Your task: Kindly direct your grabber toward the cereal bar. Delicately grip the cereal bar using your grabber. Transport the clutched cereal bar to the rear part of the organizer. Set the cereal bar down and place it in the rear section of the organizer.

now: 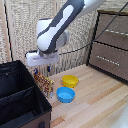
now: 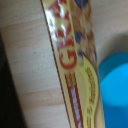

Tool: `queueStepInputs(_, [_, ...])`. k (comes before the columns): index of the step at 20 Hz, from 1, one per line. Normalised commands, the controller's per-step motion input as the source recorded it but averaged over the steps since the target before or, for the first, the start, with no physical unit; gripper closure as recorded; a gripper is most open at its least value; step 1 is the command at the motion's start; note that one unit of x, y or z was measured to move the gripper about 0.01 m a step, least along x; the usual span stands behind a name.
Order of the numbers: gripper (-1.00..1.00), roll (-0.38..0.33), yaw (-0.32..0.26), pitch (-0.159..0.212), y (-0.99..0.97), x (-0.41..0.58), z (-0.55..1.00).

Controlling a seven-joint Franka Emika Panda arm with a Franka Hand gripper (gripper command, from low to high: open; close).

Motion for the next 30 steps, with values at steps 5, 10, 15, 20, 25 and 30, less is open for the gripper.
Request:
queueStepInputs(5, [-1.0,-0.026,0.322,0.0,0.01,0.281,-0.17])
queueStepInputs(10, [1.0,-0.001,0.151,0.001,-0.04,0.115,-0.08])
queueStepInputs(15, [1.0,-0.023,0.021,0.014,0.01,-0.008,-0.14])
queueStepInputs(20, [1.0,-0.045,-0.009,0.043,0.02,-0.042,-0.31])
queueStepInputs(25, [1.0,-0.006,-0.005,0.055,0.08,-0.007,-0.15])
queueStepInputs(30, [1.0,0.024,-0.025,-0.019,0.03,0.016,0.05])
